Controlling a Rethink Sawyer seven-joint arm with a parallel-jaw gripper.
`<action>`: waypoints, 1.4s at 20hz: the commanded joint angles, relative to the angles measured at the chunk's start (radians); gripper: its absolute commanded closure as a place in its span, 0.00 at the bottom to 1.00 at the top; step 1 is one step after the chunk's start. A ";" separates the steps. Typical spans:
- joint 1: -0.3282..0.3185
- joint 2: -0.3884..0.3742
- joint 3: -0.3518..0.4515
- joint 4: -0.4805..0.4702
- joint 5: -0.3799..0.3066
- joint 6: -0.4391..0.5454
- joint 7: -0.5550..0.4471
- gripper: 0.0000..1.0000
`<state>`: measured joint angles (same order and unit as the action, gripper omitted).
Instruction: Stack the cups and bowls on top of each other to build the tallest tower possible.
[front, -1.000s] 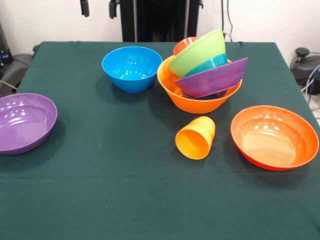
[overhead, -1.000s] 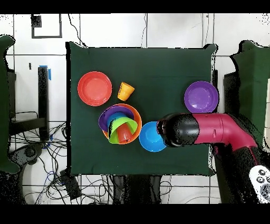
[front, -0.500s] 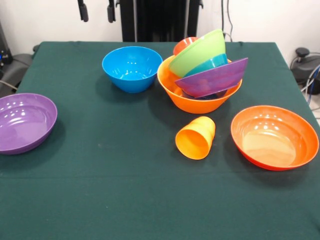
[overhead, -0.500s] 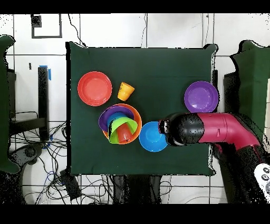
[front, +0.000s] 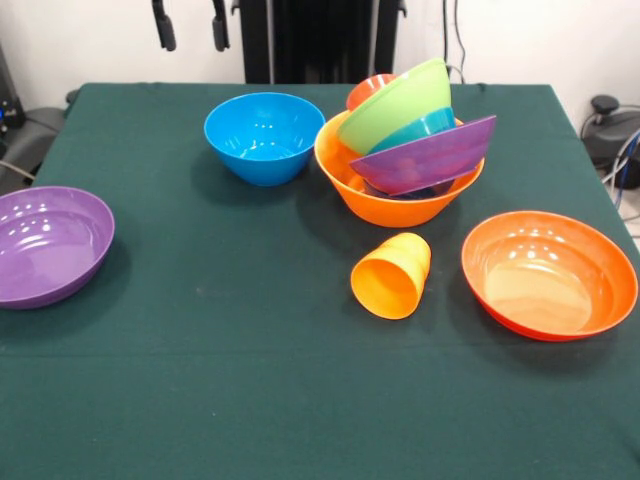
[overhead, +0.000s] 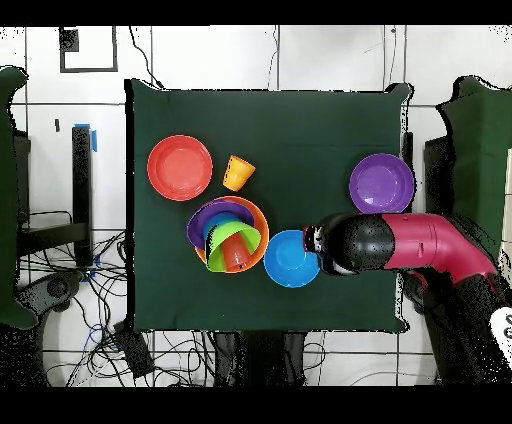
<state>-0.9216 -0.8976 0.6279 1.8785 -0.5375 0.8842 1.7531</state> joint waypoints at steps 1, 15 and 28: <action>0.001 0.071 0.054 -0.053 -0.110 -0.041 -0.236 0.00; -0.018 0.220 0.042 -0.129 -0.233 -0.028 -0.278 0.00; -0.023 0.268 0.052 -0.150 -0.267 -0.082 -0.214 0.00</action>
<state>-0.9529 -0.6755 0.6419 1.7983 -0.7291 0.8637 1.7531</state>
